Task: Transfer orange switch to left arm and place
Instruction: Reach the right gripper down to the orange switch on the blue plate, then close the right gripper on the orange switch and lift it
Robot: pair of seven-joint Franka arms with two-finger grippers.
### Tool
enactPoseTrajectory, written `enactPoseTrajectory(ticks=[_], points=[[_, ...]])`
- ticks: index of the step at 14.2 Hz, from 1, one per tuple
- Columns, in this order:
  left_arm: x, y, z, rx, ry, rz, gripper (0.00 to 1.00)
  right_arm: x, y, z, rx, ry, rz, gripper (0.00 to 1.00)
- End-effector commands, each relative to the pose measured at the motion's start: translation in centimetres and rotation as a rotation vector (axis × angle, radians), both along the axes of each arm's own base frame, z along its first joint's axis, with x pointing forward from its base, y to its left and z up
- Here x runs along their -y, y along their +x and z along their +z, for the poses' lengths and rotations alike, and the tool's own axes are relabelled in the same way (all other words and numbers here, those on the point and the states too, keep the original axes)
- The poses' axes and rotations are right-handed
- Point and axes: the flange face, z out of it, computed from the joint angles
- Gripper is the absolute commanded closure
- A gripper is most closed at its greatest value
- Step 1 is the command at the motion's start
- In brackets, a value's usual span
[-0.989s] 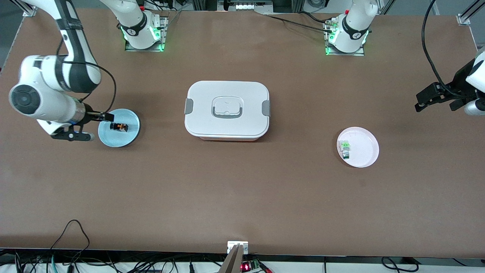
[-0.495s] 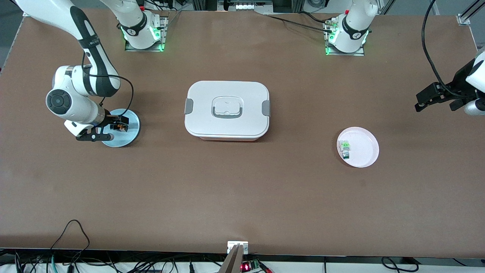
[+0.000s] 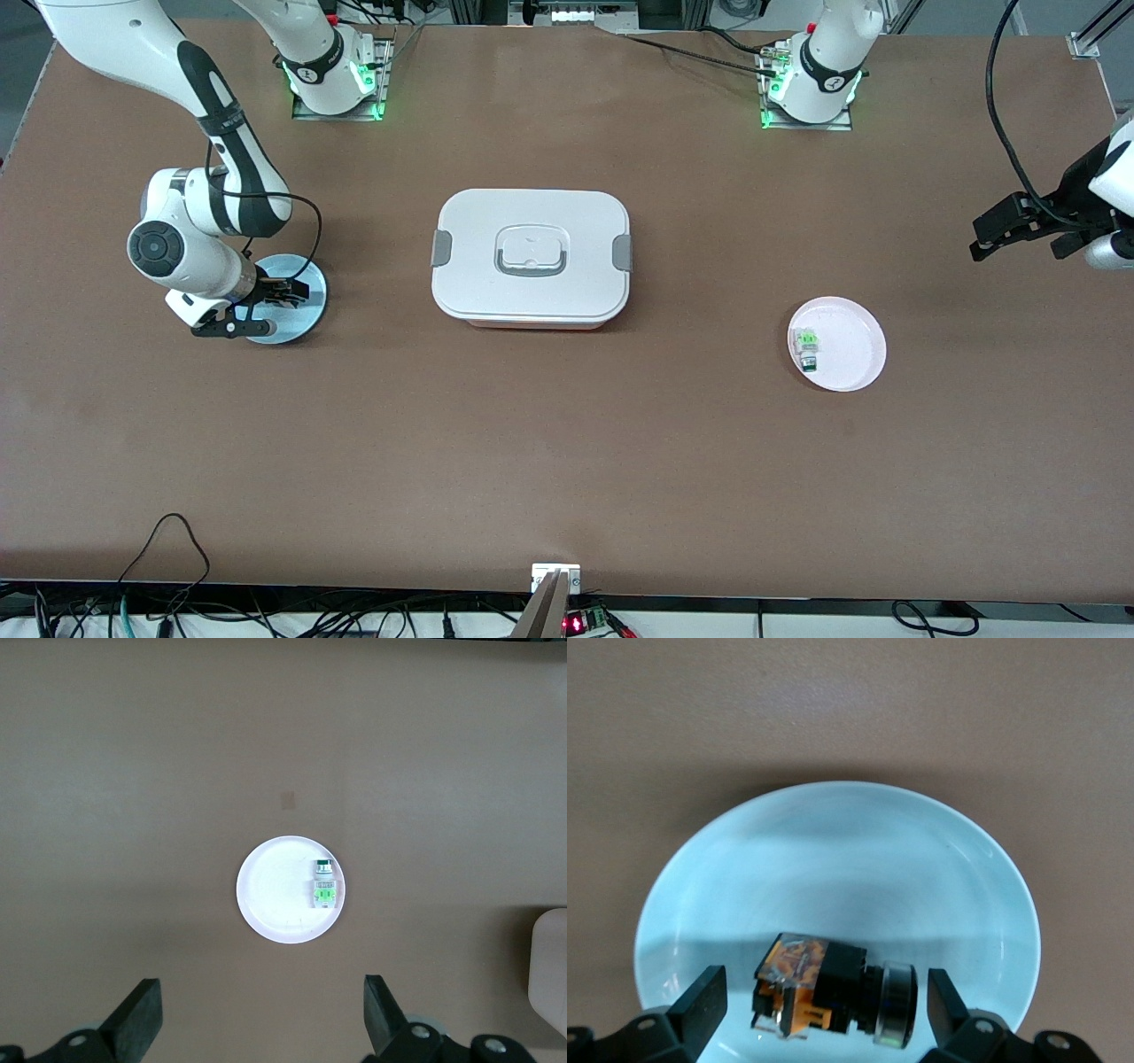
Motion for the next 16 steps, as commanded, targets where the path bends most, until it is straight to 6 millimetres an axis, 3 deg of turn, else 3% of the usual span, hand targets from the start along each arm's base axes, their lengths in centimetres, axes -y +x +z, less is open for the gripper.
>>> enactPoseTrajectory(ticks=[1, 2, 6, 8, 10, 12, 14, 16], points=[[-0.2, 0.2, 0.4, -0.006, 0.014, -0.008, 0.0, 0.8, -0.2, -0.7, 0.004, -0.005, 0.008, 0.02], [-0.2, 0.2, 0.5, -0.001, 0.014, -0.009, 0.0, 0.8, -0.2, -0.7, 0.002, -0.005, 0.008, 0.11], [0.3, 0.2, 0.4, -0.004, 0.013, -0.014, 0.0, 0.8, -0.3, -0.8, -0.004, -0.005, 0.011, 0.68], [0.4, 0.2, 0.5, -0.003, 0.013, -0.013, 0.0, 0.8, -0.1, -0.4, 0.001, -0.004, 0.015, 0.87], [0.3, 0.2, 0.5, -0.003, 0.011, -0.011, 0.0, 0.6, 0.6, 1.3, 0.02, -0.002, 0.038, 0.91], [1.5, 0.1, 0.5, -0.004, 0.021, -0.031, 0.0, -0.1, 1.5, 4.0, 0.066, 0.009, 0.117, 0.96], [0.9, 0.1, 0.6, -0.003, 0.012, -0.013, 0.0, -1.0, 2.2, 7.0, 0.095, 0.027, 0.19, 0.96], [0.7, 0.1, 0.5, -0.004, 0.012, -0.01, 0.0, -3.8, 3.3, 10.7, 0.115, 0.054, 0.251, 0.96]])
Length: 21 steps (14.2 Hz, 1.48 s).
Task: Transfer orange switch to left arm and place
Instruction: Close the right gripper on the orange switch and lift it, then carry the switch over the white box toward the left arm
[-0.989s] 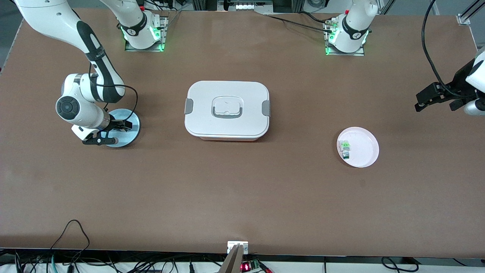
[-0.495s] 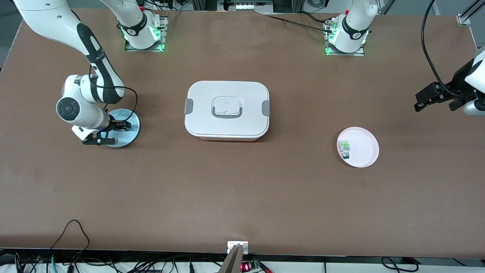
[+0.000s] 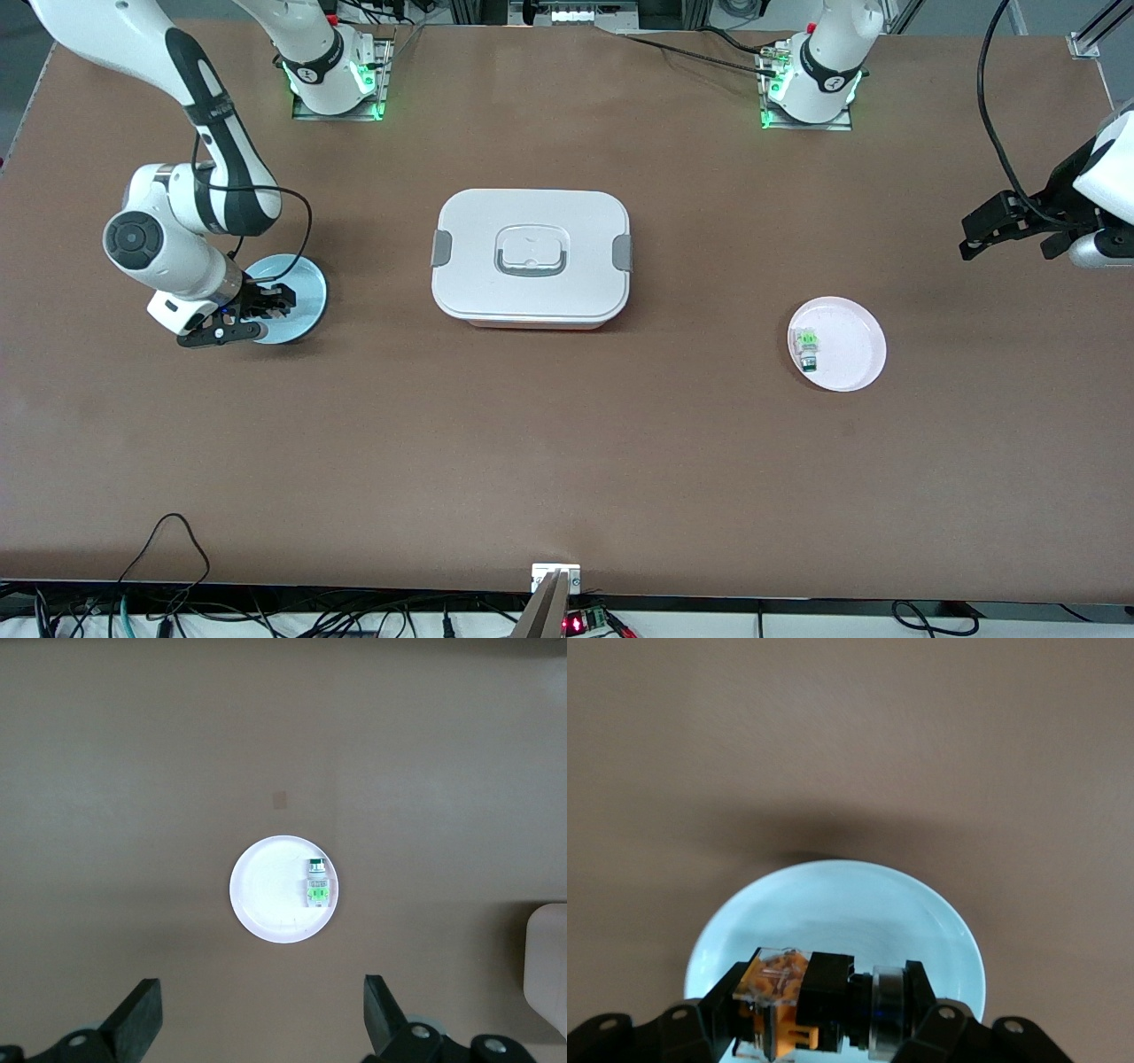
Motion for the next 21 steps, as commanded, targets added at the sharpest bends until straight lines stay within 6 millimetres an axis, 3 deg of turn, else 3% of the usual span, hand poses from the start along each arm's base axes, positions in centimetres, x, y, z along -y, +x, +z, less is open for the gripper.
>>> enactPoseTrajectory(ticks=[1, 6, 9, 12, 16, 21], points=[[-0.3, 0.1, 0.5, -0.004, 0.013, 0.006, 0.0, -3.9, 0.8, 6.2, 0.027, 0.039, 0.1, 0.96], [-0.4, -0.1, 0.3, -0.024, 0.014, 0.005, 0.0, -11.2, 2.6, 15.1, 0.053, 0.268, 0.338, 0.96], [-0.4, -0.1, 0.3, -0.027, 0.014, 0.007, 0.0, -16.1, 2.5, 19.5, 0.084, 0.407, 0.496, 0.96], [-0.4, -0.1, 0.3, -0.027, 0.014, 0.007, 0.0, -22.6, 1.2, 24.4, 0.156, 0.502, 0.583, 0.96], [-0.2, -0.1, 0.4, -0.026, 0.012, 0.002, 0.0, -29.6, -1.3, 29.4, 0.234, 0.687, 0.626, 0.96], [0.7, 0.3, 0.0, -0.02, -0.071, -0.016, 0.0, -36.7, -4.2, 32.7, 0.414, 0.756, 0.67, 0.96]])
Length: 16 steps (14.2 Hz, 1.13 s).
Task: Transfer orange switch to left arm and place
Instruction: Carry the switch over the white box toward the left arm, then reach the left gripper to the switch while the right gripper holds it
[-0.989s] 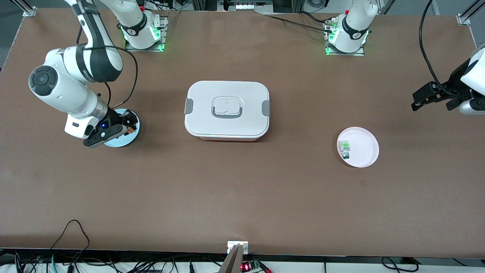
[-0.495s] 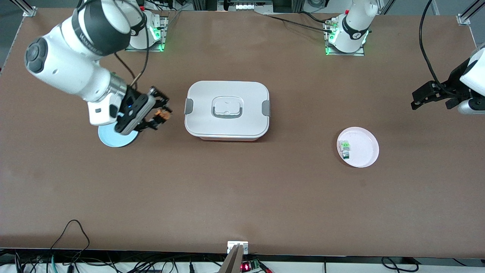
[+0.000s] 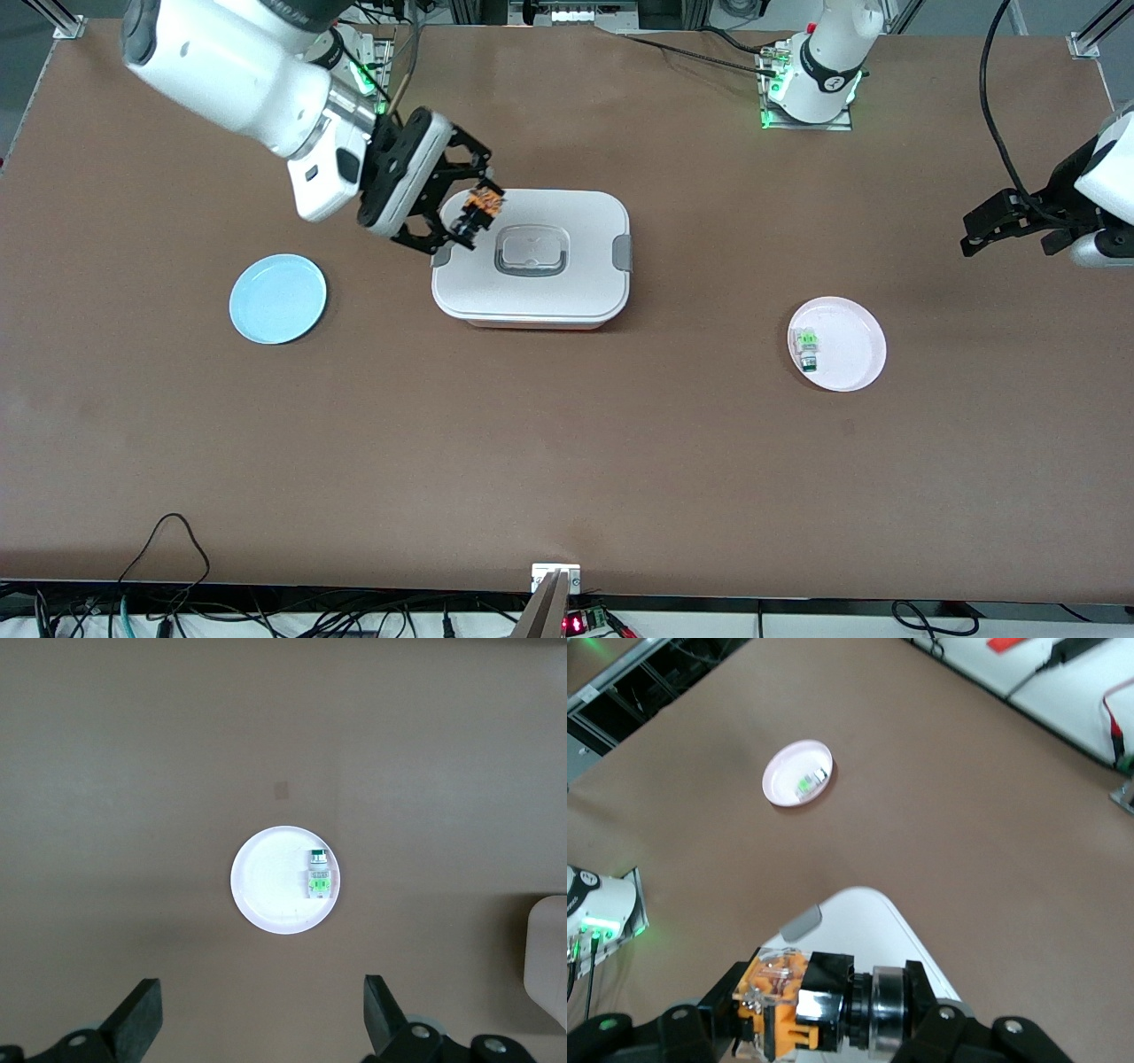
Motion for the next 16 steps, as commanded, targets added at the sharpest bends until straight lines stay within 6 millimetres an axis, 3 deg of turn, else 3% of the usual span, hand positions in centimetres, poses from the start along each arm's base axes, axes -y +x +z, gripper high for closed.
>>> enactPoseTrajectory(ticks=[1, 2, 3, 6, 7, 10, 12, 16], points=[[0.1, 1.3, -1.0, -0.014, -0.11, 0.005, 0.0, -3.3, -1.5, 1.7, 0.073, 0.102, -0.014, 0.96], [0.3, 1.7, -1.0, -0.013, -0.152, 0.013, 0.0, -4.3, -1.9, 2.3, 0.092, 0.132, -0.032, 0.96], [0.1, 1.9, -2.7, -0.05, -0.168, 0.021, 0.0, -5.5, -2.8, 2.9, 0.099, 0.158, -0.054, 0.96], [2.1, 1.7, -4.9, -0.149, -0.178, -0.014, 0.0, -10.1, -5.8, 3.9, 0.125, 0.272, -0.148, 0.96], [3.2, 1.6, -6.9, -0.206, -0.223, -0.02, 0.0, -11.5, -6.6, 3.8, 0.133, 0.312, -0.174, 0.96], [5.0, 1.6, -8.0, -0.282, -0.478, -0.003, 0.0, -14.6, -8.5, 2.7, 0.181, 0.408, -0.23, 0.96], [6.1, 1.7, -8.9, -0.369, -0.735, 0.031, 0.0, -15.5, -9.1, 2.4, 0.192, 0.437, -0.25, 0.96], [8.3, -0.4, -12.9, -0.628, -1.158, 0.111, 0.0, -15.5, -9.1, 2.2, 0.191, 0.436, -0.251, 0.96]])
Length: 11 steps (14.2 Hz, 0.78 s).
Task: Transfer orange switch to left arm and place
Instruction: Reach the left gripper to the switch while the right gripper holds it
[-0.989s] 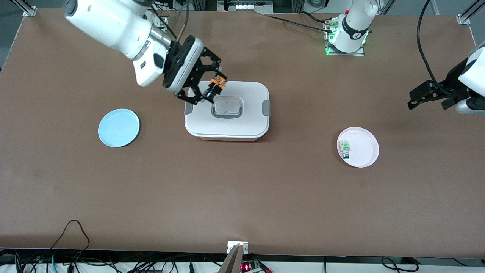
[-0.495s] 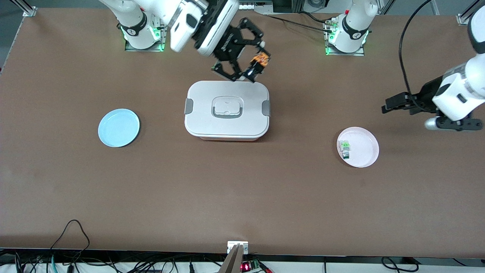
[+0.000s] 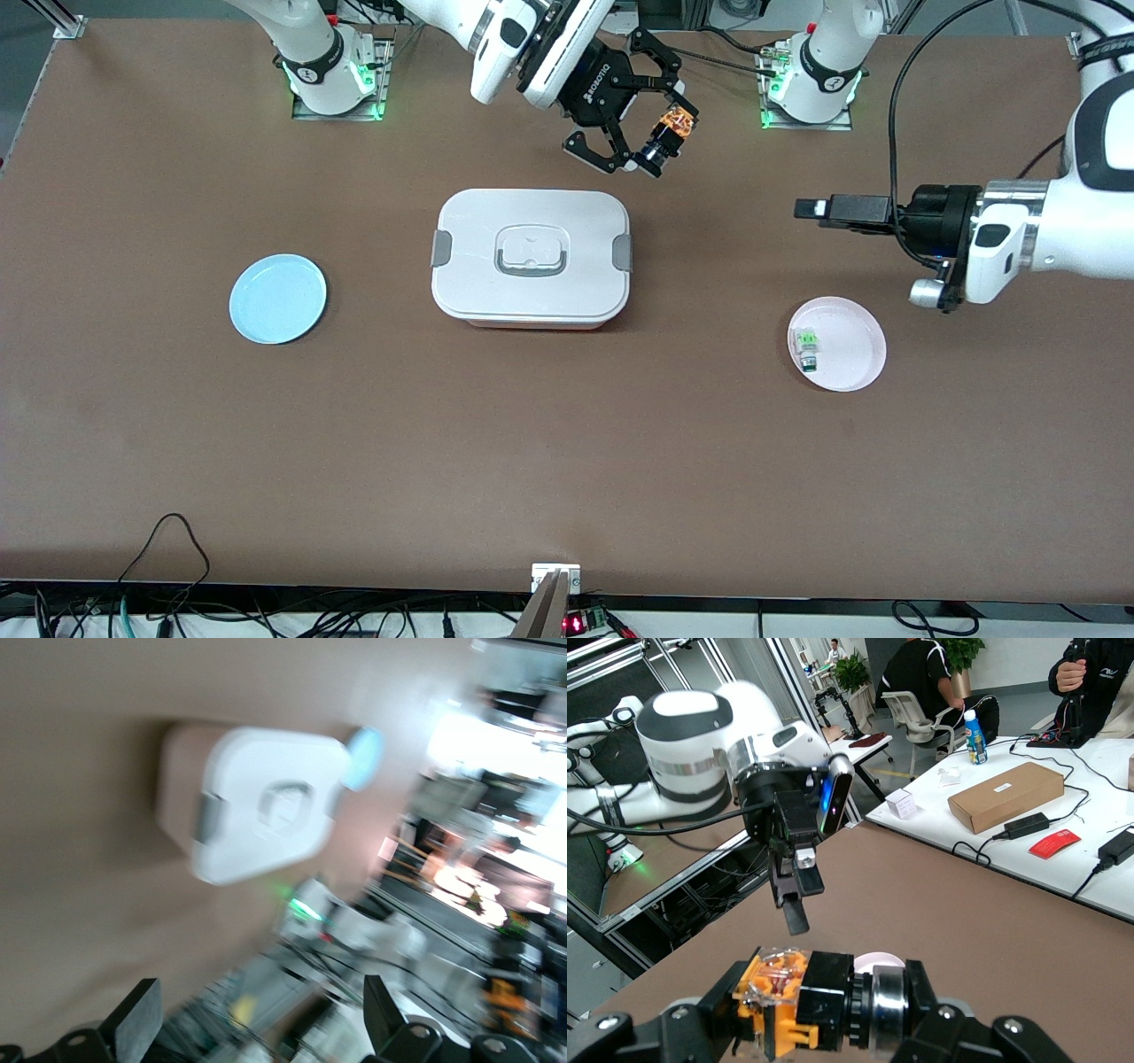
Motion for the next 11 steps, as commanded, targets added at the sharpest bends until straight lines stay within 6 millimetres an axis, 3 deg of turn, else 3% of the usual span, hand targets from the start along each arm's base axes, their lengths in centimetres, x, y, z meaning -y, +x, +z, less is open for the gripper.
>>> enactPoseTrajectory(ticks=[1, 3, 5, 6, 11], points=[[0.9, -1.3, -2.1, -0.208, -0.226, 0.092, 0.0, 0.0, -0.1, 0.7, -0.006, 0.025, -0.014, 0.96], [2.6, -1.8, -2.1, -0.388, -0.326, 0.164, 0.0, 0.1, 0.0, 0.7, -0.005, 0.026, -0.016, 0.96], [3.7, -2.3, -0.6, -0.453, -0.313, 0.182, 0.0, 0.1, -0.1, 0.7, -0.007, 0.028, -0.016, 0.96], [4.2, -2.4, 0.0, -0.462, -0.32, 0.204, 0.0, 0.1, -0.1, 0.7, -0.007, 0.028, -0.016, 0.96], [10.8, -4.0, 3.2, -0.393, -0.321, 0.247, 0.0, 0.1, 0.0, 0.9, -0.005, 0.031, -0.019, 0.96]])
